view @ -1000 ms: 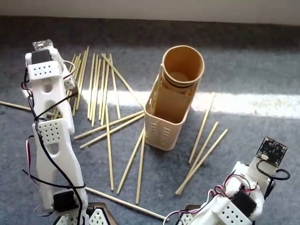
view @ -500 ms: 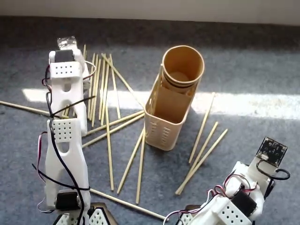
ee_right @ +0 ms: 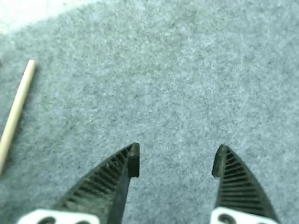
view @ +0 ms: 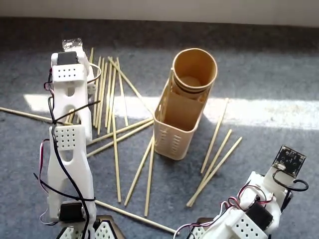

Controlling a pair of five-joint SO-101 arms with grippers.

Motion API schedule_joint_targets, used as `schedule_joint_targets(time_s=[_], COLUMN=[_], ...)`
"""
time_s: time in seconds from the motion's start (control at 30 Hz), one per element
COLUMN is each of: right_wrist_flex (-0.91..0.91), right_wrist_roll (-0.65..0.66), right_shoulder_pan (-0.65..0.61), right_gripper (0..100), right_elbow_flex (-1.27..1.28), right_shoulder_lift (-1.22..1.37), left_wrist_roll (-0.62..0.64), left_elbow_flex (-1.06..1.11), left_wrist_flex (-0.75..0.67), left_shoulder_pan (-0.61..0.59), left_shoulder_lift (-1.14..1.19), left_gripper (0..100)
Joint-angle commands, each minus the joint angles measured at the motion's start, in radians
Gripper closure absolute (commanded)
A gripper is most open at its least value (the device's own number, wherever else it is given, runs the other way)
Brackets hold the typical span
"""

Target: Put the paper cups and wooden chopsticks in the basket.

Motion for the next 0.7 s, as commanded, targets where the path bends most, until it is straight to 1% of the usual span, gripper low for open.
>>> schedule_joint_targets(time_s=[0.0, 0.07, 0.27, 0.47, 0.67], right_wrist_flex=[0.005, 0.005, 0.005, 0.005, 0.005], right_wrist_roll=[-0.008, -0.008, -0.008, -0.008, -0.008], right_shoulder_pan=[-0.004, -0.004, -0.005, -0.007, -0.008], right_gripper=[74.3, 74.3, 74.3, 74.3, 74.3], right_elbow_flex=[0.130, 0.130, 0.130, 0.130, 0.130], right_shoulder_lift=[0.007, 0.007, 0.007, 0.007, 0.007], left_wrist_roll=[-0.002, 0.002, 0.098, 0.124, 0.127], left_elbow_flex=[-0.180, -0.295, -0.275, -0.275, -0.275], left_wrist_flex=[-0.006, -0.002, -0.006, -0.044, -0.060], left_shoulder_pan=[0.065, 0.102, 0.262, 0.421, 0.582], left_shoulder_lift=[-0.127, -0.163, -0.440, -0.656, -0.805], left_gripper=[100, 100, 100, 100, 100])
